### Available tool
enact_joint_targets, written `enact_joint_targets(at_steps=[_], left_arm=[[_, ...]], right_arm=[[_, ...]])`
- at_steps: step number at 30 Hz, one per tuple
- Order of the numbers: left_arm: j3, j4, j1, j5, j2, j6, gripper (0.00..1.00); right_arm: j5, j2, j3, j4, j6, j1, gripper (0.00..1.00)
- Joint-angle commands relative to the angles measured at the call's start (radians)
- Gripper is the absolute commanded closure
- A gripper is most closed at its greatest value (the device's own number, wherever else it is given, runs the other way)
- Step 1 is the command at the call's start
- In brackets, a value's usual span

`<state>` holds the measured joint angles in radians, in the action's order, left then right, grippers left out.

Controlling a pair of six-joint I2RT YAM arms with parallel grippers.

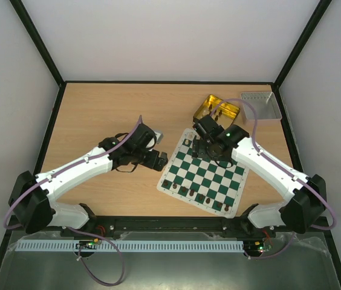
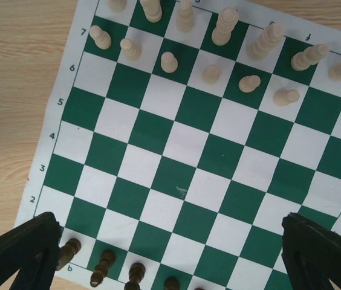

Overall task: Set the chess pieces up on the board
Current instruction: Move the chessboard to the center of the board.

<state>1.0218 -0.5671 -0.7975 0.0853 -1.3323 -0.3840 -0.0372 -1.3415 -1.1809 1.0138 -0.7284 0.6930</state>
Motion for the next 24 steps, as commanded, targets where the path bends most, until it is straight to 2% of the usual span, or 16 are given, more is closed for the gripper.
enact_joint_targets(at_steps=[1,4,9,13,16,19,24], left_arm=[[0.003,-0.013,0.001,-0.028,-0.019,0.011,0.03],[0.002,-0.013,0.001,-0.030,-0.021,0.010,0.03],[0.012,-0.022,0.006,-0.061,-0.025,0.013,0.03],[0.018,-0.020,0.012,-0.063,-0.030,0.011,0.03],[0.020,-0.022,0.020,-0.064,-0.029,0.008,0.03],[0.018,-0.025,0.046,-0.055,-0.025,0.000,0.03],[0.006,-0.018,0.140,0.016,-0.006,-0.033,0.03]], right_arm=[[-0.058,0.009,-0.044,0.026,-0.036,-0.004,0.03],[-0.078,0.006,-0.052,0.052,-0.037,-0.040,0.03],[-0.016,0.055,-0.007,0.061,-0.017,-0.211,0.00],[0.060,0.086,0.032,0.049,0.015,-0.324,0.08],[0.098,0.069,0.044,0.041,0.010,-0.335,0.10],[0.147,0.040,0.050,0.042,0.007,-0.335,0.08],[0.247,0.010,0.070,0.022,0.037,-0.335,0.05]])
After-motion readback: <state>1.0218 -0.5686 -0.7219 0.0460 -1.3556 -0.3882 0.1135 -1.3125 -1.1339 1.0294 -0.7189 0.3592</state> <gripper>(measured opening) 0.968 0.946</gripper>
